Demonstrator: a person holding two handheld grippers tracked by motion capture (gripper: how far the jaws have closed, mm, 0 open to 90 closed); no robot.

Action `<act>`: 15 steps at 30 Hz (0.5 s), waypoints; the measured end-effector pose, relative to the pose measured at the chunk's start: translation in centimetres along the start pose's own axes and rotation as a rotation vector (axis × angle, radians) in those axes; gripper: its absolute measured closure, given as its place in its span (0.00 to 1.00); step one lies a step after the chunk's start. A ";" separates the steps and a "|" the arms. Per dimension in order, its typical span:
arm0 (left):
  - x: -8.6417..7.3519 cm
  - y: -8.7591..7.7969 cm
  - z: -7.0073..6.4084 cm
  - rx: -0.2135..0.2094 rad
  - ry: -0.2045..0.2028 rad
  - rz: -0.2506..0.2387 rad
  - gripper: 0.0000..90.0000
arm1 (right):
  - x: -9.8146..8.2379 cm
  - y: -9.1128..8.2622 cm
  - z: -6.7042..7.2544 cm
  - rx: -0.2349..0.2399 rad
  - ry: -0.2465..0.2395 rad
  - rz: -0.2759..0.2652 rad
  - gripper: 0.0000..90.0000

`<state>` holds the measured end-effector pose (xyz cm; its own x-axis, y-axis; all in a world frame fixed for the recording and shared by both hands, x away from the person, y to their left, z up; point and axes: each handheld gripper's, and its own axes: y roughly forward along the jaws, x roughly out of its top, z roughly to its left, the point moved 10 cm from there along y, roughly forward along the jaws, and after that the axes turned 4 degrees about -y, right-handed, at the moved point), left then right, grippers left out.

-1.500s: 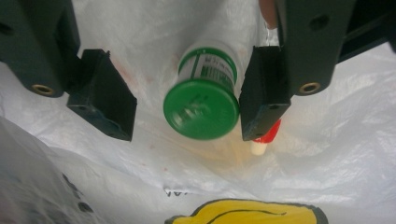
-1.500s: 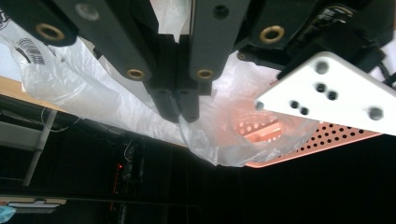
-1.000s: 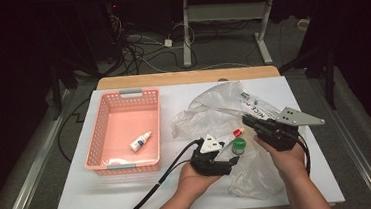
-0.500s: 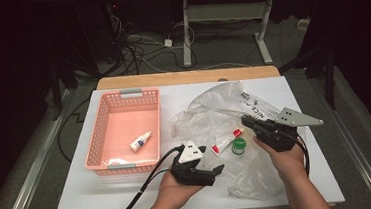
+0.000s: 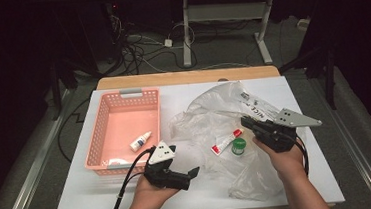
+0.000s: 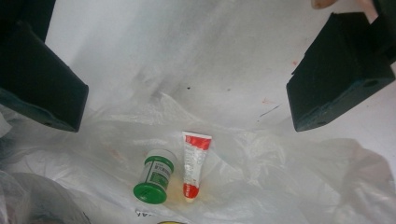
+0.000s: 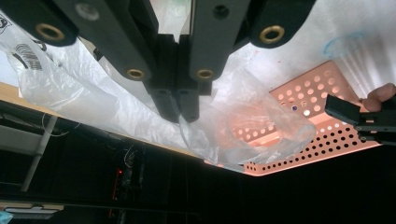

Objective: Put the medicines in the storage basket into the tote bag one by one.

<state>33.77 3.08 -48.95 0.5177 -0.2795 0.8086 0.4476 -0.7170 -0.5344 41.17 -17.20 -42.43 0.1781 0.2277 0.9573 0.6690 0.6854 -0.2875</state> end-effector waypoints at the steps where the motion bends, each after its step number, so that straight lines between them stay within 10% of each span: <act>1: 0.0 -0.2 0.1 0.005 0.003 0.001 0.00 | 0.0 0.0 0.0 -0.002 0.001 0.000 1.00; 15: 0.0 -3.4 4.5 0.106 -0.035 -0.008 0.00 | 0.1 -0.2 -0.2 -0.002 0.002 -0.004 1.00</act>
<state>35.52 8.36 -48.21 0.5377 -0.2505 0.8051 0.5253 -0.6474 -0.5522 41.15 -17.48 -42.30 0.1774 0.2236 0.9584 0.6710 0.6849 -0.2840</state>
